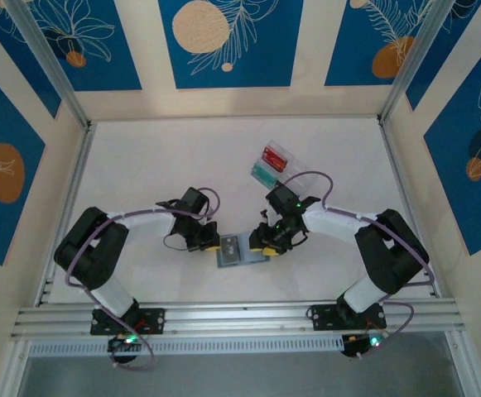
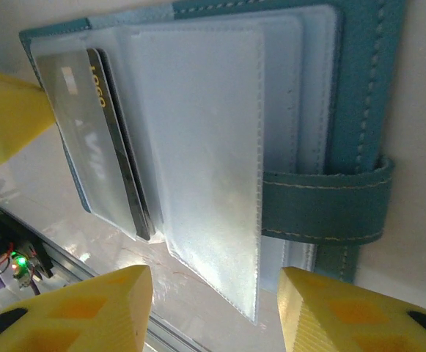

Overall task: Put the credit cards into the card holder
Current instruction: Flip over the card slot in the card holder.

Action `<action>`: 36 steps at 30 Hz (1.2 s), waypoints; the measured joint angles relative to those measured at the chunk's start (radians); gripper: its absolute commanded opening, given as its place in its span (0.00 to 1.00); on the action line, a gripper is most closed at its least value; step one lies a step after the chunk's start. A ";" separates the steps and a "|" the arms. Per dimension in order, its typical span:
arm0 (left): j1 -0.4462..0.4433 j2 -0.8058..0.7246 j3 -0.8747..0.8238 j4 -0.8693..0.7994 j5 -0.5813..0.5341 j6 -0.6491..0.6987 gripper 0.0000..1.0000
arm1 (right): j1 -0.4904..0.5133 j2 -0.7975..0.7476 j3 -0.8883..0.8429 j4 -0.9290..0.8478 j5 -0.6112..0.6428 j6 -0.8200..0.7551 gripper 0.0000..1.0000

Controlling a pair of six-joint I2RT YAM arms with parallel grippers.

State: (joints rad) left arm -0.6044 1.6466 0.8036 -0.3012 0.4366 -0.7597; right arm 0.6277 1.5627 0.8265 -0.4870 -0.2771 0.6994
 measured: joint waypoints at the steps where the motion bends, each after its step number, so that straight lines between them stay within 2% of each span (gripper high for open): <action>1: 0.000 0.000 -0.001 0.002 0.000 0.002 0.00 | 0.007 0.000 0.000 0.004 0.002 0.005 0.50; 15: 0.000 -0.019 -0.040 0.056 0.007 0.010 0.00 | 0.120 0.098 0.084 0.087 -0.007 0.037 0.49; 22: 0.005 -0.022 -0.044 0.062 0.017 0.007 0.00 | 0.157 0.151 0.134 0.146 -0.019 0.052 0.57; 28: 0.022 -0.021 -0.059 0.077 0.085 -0.019 0.00 | 0.175 0.186 0.134 0.201 -0.049 0.071 0.58; 36: 0.087 -0.088 -0.080 0.050 0.098 -0.043 0.00 | 0.178 0.217 0.134 0.247 -0.083 0.088 0.58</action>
State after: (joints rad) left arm -0.5175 1.5589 0.7235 -0.2512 0.5350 -0.8032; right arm 0.8059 1.7794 0.9604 -0.2401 -0.3599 0.7872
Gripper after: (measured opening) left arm 0.046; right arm 0.580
